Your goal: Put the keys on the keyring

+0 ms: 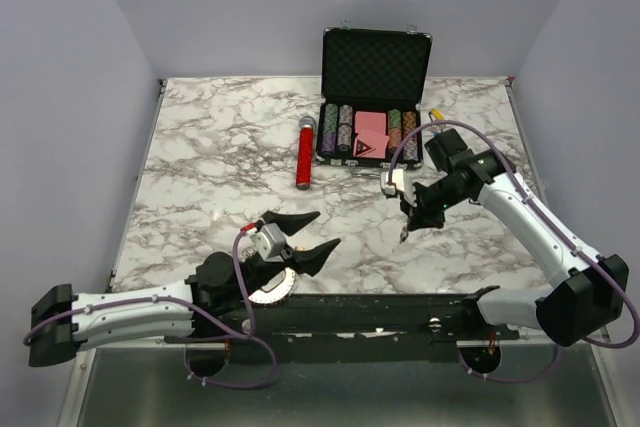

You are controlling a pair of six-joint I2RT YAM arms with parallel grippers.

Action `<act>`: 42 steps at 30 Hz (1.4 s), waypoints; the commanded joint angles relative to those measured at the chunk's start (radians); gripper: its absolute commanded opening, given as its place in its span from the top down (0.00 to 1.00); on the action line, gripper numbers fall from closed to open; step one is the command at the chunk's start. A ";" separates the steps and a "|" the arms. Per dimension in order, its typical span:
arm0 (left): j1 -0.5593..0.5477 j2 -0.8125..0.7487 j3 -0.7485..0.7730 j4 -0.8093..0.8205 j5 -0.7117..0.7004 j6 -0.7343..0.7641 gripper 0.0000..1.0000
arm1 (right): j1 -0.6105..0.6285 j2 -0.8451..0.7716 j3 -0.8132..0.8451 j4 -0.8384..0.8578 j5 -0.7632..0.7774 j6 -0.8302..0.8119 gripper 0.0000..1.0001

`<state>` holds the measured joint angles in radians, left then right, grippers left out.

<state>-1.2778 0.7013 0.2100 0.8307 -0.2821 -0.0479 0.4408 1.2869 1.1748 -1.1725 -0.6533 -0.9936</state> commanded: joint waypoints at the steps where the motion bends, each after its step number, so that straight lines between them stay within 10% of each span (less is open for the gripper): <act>1: 0.001 -0.202 0.038 -0.525 -0.057 0.013 0.22 | -0.108 -0.005 -0.087 -0.062 0.378 -0.016 0.99; 9: -0.002 -0.471 0.066 -0.817 -0.124 -0.070 0.21 | -0.260 0.113 -0.109 -0.036 0.647 -0.073 0.99; 42: 0.000 -0.497 0.065 -0.815 -0.129 -0.076 0.20 | -0.080 0.597 0.083 0.137 0.532 0.185 0.99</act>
<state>-1.2778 0.2108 0.2523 0.0193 -0.3862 -0.1181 0.3527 1.8633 1.2430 -1.0454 -0.0933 -0.8299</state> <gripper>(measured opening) 0.797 0.009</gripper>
